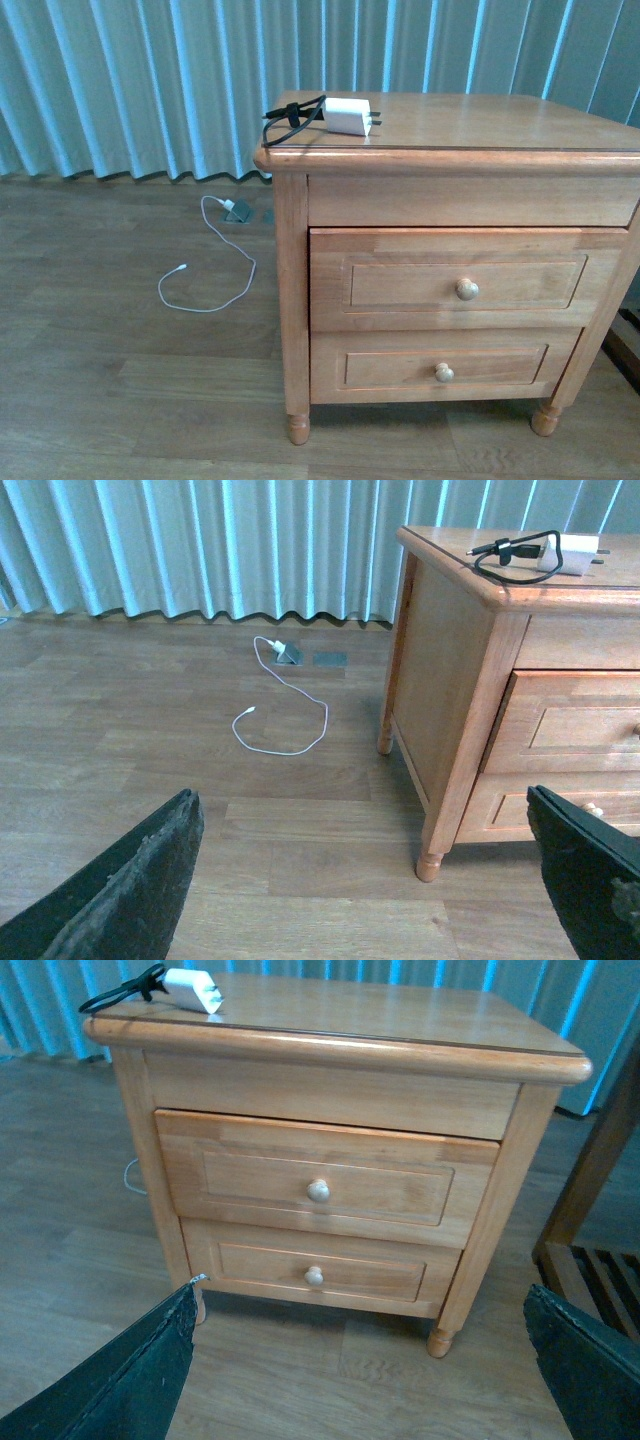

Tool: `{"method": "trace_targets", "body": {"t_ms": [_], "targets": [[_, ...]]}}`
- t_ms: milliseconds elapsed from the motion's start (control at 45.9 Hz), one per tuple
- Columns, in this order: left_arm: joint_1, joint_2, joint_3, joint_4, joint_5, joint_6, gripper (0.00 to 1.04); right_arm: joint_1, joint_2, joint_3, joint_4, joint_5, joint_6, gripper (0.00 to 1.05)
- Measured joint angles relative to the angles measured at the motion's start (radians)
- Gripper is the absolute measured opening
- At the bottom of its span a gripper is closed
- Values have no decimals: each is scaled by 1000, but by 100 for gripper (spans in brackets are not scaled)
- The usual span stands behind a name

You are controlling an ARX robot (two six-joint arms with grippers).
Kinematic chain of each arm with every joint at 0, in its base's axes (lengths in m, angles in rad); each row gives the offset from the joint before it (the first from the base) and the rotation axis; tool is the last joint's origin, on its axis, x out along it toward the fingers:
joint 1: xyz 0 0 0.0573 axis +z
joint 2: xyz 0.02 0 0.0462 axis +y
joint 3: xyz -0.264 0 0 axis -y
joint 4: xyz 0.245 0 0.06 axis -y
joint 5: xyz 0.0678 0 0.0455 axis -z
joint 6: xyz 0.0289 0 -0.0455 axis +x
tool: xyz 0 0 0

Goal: Put charger into drawer

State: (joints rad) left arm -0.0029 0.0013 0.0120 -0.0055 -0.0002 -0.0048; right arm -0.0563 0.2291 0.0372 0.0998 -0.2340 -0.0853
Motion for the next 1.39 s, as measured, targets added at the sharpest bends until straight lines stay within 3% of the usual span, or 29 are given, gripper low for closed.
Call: {"method": "trace_targets", "body": {"t_ms": [240, 610, 763, 937, 1046, 1394], "targets": [[0, 0, 0, 0, 0, 0, 99, 134, 678, 173, 460, 65, -140, 96], [0, 0, 0, 0, 0, 0, 99, 261, 1403, 482, 848, 187, -219, 96], [0, 0, 0, 0, 0, 0, 99, 271, 1664, 614, 959, 212, -250, 96], [0, 0, 0, 0, 0, 0, 99, 262, 1911, 759, 1064, 324, -241, 96], [0, 0, 0, 0, 0, 0, 99, 252, 2020, 846, 1072, 381, -220, 96], [0, 0, 0, 0, 0, 0, 99, 254, 2177, 1003, 1057, 403, -183, 96]]}}
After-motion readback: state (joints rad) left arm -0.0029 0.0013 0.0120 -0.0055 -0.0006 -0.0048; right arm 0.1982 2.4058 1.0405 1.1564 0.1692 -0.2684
